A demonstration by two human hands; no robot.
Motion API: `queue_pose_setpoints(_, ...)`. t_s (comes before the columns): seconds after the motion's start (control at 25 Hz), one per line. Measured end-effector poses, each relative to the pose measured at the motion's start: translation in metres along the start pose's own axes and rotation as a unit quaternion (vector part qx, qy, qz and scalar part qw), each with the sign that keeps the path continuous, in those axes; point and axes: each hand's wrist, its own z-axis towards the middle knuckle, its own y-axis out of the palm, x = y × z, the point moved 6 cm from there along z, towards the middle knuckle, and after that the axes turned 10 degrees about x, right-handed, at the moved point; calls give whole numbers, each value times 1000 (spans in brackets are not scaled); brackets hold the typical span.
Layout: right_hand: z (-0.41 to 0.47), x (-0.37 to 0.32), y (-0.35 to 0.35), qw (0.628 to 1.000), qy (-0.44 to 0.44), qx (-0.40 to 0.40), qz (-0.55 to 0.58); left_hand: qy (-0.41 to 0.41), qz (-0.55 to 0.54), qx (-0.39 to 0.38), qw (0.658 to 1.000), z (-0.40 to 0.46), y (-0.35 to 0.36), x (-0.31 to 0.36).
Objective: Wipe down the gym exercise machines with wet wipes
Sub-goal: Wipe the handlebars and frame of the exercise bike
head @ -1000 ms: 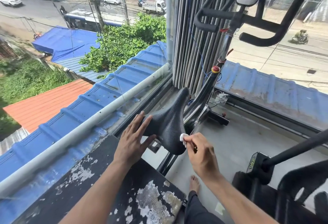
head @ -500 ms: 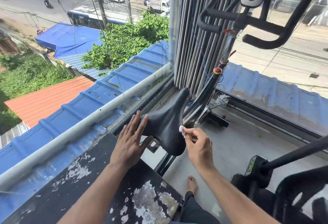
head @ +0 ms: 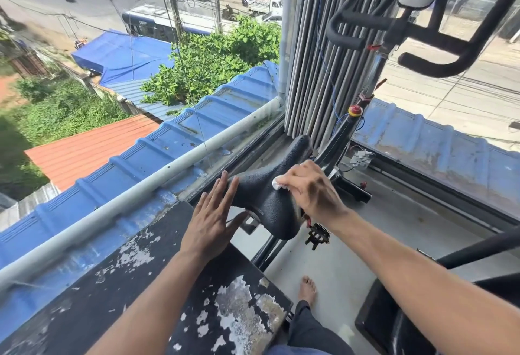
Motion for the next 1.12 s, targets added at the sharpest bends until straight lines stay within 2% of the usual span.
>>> queue_pose_setpoints(0.08, 25, 23, 4, 999, 28, -16, -32, -7, 0, 0, 1000, -4, -2, -1)
queue_pose_setpoints(0.16, 24, 15, 10, 998, 46, -25, -28, -14, -1, 2, 1000, -6, -2, -3)
queue_pose_setpoints(0.32, -18, -40, 8, 989, -78, -120, 44, -8, 3, 2, 1000, -2, -1, -5)
queue_pose_setpoints(0.4, -14, -24, 7, 984, -103, -141, 39, -5, -2, 1, 1000, -3, 0, -5)
queue_pose_setpoints(0.52, 23, 25, 16, 992, -57, -108, -36, -7, -11, 5, 1000, -4, 0, -5)
queue_pose_setpoints(0.64, 60, 53, 34, 983, -7, -135, -122, -7, -4, 8, 1000, -4, -1, -3)
queue_pose_setpoints(0.8, 55, 12, 56, 980, 3, -186, -67, -55, 37, -8, 998, -14, -6, -16)
queue_pose_setpoints(0.92, 43, -19, 66, 985, -2, -169, -20, -80, 76, -27, 993, -29, -11, -25)
queue_pose_setpoints(1.0, 55, -31, 79, 982, 4, -188, -9, -94, 97, -29, 990, -33, -14, -27)
queue_pose_setpoints(1.12, 68, -54, 84, 974, -53, -219, 17, -113, 101, -33, 988, -35, -15, -27)
